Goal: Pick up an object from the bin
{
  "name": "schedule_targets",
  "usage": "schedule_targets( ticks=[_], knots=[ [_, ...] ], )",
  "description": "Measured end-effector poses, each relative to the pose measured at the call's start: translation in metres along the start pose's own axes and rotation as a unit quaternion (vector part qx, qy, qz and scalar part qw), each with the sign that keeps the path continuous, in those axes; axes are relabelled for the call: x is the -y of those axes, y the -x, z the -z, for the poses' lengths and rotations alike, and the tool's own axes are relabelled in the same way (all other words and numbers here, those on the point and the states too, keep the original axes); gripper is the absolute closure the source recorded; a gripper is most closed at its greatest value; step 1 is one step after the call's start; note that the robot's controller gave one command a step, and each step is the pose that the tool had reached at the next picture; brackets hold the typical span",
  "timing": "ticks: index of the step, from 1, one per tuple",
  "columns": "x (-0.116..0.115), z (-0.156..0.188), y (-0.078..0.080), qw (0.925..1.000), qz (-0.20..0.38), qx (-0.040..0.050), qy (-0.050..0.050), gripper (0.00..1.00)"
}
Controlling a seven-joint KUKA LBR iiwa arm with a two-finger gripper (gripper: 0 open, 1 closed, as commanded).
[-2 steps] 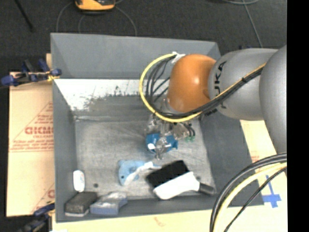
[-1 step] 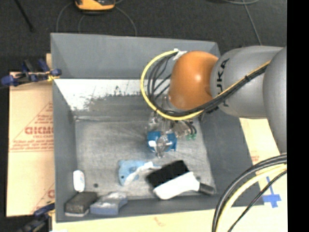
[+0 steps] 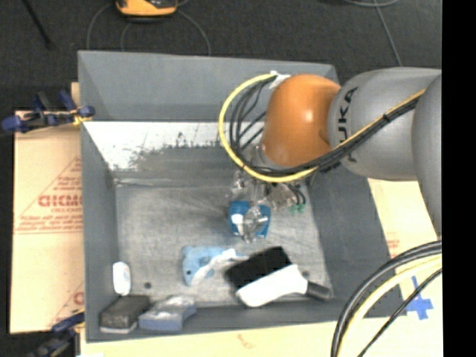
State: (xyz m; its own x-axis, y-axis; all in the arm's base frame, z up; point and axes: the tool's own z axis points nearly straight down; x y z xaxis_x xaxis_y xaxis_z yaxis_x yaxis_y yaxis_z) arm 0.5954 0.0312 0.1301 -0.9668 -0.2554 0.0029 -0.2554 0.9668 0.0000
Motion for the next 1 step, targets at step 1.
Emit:
schedule_targets(
  ticks=[1],
  knots=[
    [-0.0001,0.0200,-0.0007,1.0000,-0.001,-0.0011,0.000,1.00]
  ],
)
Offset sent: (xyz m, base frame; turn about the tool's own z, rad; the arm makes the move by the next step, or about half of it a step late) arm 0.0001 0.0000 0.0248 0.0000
